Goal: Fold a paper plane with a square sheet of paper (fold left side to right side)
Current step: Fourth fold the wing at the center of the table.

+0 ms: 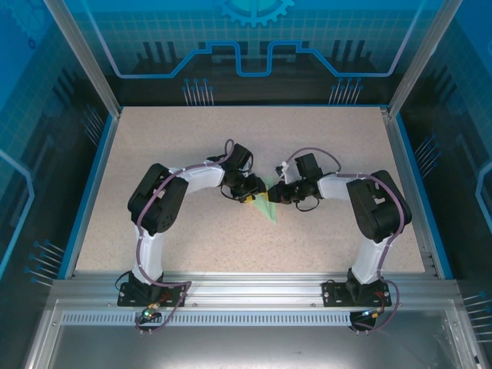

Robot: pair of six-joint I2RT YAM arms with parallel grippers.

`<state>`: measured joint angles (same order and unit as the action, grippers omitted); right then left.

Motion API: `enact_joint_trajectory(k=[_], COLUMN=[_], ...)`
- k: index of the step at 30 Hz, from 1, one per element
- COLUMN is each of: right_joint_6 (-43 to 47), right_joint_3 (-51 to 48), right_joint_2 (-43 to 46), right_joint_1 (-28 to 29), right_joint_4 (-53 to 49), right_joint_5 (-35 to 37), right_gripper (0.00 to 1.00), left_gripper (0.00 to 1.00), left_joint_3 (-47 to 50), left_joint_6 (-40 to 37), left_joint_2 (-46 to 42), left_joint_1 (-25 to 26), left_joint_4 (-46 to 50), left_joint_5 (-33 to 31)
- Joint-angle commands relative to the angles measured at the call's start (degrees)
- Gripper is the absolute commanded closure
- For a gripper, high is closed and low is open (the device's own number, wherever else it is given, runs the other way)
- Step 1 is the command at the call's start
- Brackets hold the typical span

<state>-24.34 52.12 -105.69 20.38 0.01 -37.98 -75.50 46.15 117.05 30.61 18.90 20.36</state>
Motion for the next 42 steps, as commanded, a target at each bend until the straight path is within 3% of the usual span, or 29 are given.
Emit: enact_joint_trajectory(k=[1,7,15,23,42], right_joint_6=[0.37,2.66,3.95,3.69,3.82], right_joint_3=[-1.1,-4.57,-6.17,-4.37,-4.41], right_joint_2=[2.16,8.94,13.79,10.06,8.76], right_joint_1=[-0.48,1.91,10.43,12.55,12.6], right_joint_4=[-1.33,-5.03,-10.37,-11.21,-10.47], right_joint_5=[1.15,10.24,25.78,27.6,25.68], right_gripper=[0.75,0.65,0.6,0.61,0.81], left_gripper=[0.53,0.53,0.52,0.52,0.52], left_joint_3=[0.53,0.03,-0.3,-0.45,-0.64], left_joint_6=[-1.35,-1.41,-1.41,-1.34,-1.5], left_joint_2=[1.44,1.61,1.91,1.75,1.95], left_joint_1=[0.29,0.33,0.39,0.39,0.35], left_joint_4=[3.62,3.86,3.87,4.12,4.31], left_joint_5=[-2.69,-2.71,-2.71,-2.69,-2.78])
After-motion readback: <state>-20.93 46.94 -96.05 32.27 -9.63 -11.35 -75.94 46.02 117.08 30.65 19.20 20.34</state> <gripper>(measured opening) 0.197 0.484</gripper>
